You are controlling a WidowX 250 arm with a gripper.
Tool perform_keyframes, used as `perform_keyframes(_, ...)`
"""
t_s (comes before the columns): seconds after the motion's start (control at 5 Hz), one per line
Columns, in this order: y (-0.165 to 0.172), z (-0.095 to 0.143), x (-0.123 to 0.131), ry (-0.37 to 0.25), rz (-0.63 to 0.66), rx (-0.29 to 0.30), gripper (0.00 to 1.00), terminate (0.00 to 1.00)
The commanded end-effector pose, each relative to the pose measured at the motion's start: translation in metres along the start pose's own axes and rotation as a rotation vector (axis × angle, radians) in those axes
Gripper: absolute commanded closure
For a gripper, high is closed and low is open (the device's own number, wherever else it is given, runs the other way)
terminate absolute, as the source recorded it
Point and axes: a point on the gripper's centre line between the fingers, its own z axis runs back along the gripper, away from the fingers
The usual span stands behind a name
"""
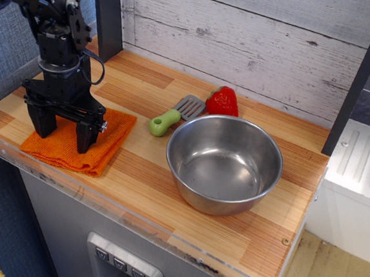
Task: Move the orange napkin from front to backend of the table.
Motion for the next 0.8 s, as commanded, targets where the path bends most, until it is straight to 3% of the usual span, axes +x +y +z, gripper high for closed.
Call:
perform_keyframes(0.0, 0.003, 0.008, 0.023, -0.075, 0.019, 0.025, 0.0, 0.0)
perform_keyframes(0.6, -0.015, 0.004, 0.09, -0.126, -0.029, 0.017, 0.0, 0.0)
